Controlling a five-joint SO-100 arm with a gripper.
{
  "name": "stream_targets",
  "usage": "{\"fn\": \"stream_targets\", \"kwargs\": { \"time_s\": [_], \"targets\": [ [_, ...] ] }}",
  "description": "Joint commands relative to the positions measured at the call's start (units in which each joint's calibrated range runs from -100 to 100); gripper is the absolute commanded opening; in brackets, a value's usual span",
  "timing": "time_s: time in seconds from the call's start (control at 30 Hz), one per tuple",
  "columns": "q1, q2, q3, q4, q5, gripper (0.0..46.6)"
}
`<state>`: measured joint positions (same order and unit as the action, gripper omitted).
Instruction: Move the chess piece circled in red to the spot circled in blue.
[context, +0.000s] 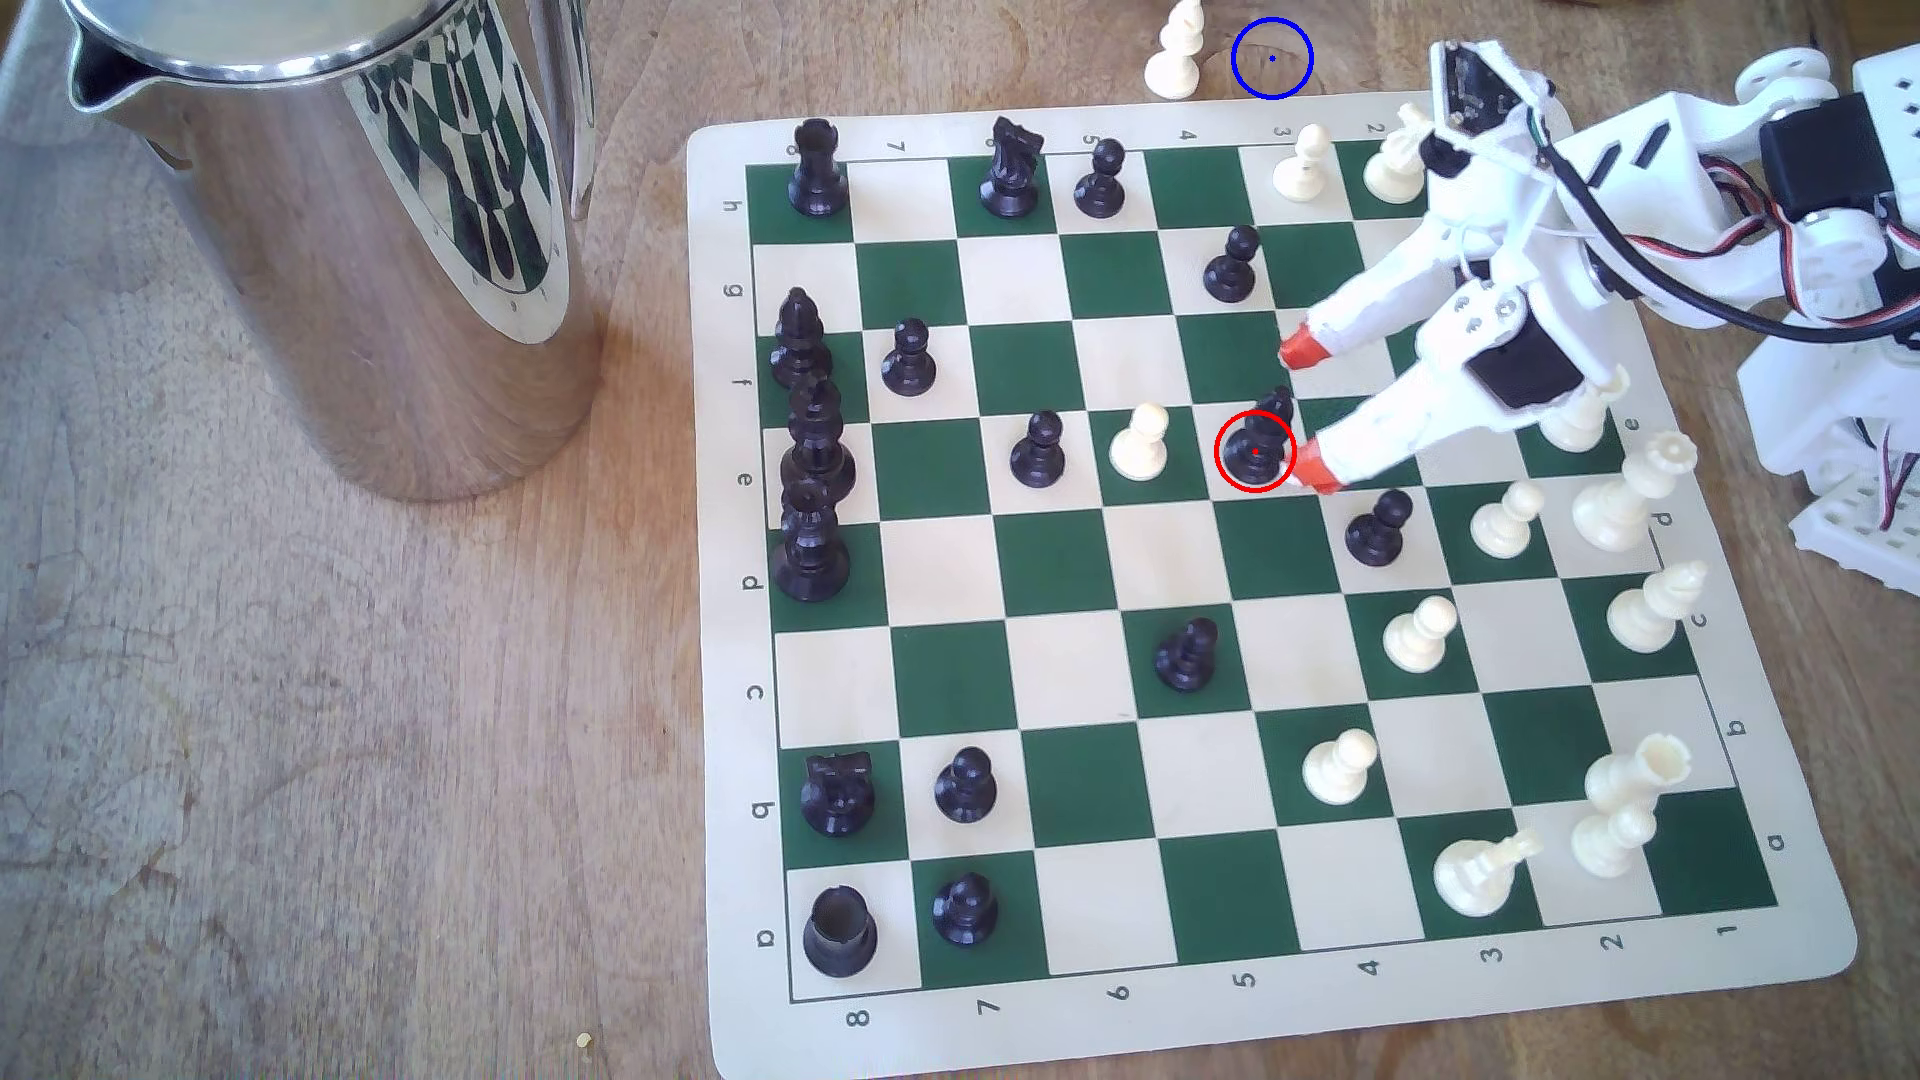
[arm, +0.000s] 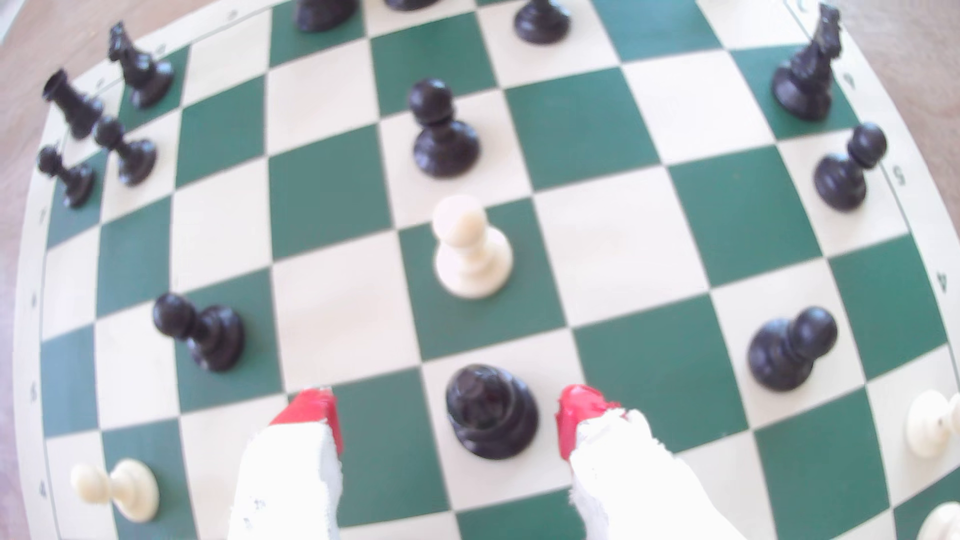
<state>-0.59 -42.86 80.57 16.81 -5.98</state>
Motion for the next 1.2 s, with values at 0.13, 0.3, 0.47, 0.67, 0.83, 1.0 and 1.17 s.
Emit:
{"fn": "stream_targets", "kwargs": {
  "time_s": [0.13, 0.3, 0.47, 0.67, 0.83, 1.0, 1.17],
  "targets": [
    [-1.01, 1.52, -0.33, -3.14, -0.24, 23.2],
    [-1.95, 2.36, -0.42, -4.04, -0.29, 23.0],
    [-2.19, 3.21, -0.79, -4.94, -0.29, 23.0],
    [-1.72, 4.06, -1.33, -5.18, -0.49, 23.0],
    [-1.56, 5.08, -1.51, -7.07, -0.49, 23.5],
    [-1.8, 6.95, -1.97, -8.62, -0.49, 22.8],
    [-2.34, 8.05, -2.51, -8.79, -0.49, 13.4]
  ]
}}
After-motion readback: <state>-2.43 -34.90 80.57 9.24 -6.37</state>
